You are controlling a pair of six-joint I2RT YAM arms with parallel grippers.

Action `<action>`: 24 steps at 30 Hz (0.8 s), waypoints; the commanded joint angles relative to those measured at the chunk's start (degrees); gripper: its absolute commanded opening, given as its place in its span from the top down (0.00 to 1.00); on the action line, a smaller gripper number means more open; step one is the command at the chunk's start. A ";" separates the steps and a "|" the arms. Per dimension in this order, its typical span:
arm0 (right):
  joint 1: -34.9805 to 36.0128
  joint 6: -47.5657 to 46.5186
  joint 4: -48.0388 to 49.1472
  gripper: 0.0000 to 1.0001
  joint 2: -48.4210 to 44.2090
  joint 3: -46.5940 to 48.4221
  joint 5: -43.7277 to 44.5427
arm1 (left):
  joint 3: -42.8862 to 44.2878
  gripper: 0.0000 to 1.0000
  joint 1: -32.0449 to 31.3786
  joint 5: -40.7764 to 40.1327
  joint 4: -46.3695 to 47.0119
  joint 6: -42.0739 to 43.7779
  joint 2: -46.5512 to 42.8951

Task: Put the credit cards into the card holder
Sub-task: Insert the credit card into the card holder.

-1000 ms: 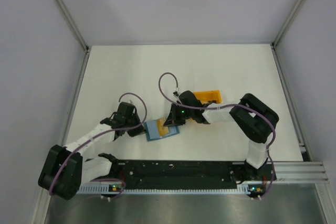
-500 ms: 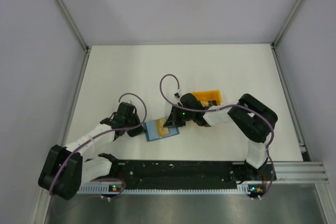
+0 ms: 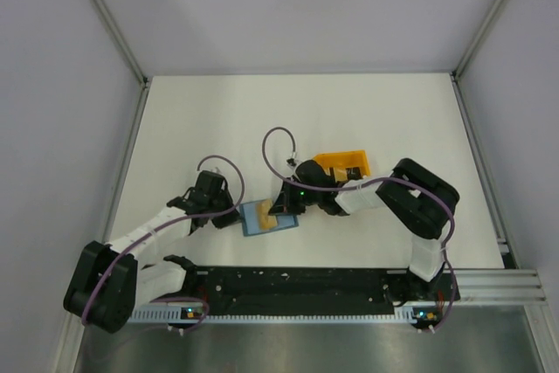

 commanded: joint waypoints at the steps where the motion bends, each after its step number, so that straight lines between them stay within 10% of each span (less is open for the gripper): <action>1: -0.75 -1.71 -5.37 1.00 -1.18 -2.88 5.58 | -0.36 1.00 -0.31 0.95 1.67 -0.32 0.09; 12: 3.99 0.40 -4.23 0.97 4.10 1.43 -3.04 | -1.15 1.00 -0.31 2.26 3.96 -2.25 0.00; 24: 2.85 -3.19 -10.02 0.61 -4.77 2.22 0.56 | -0.98 1.00 -0.31 0.42 2.20 -2.08 -0.36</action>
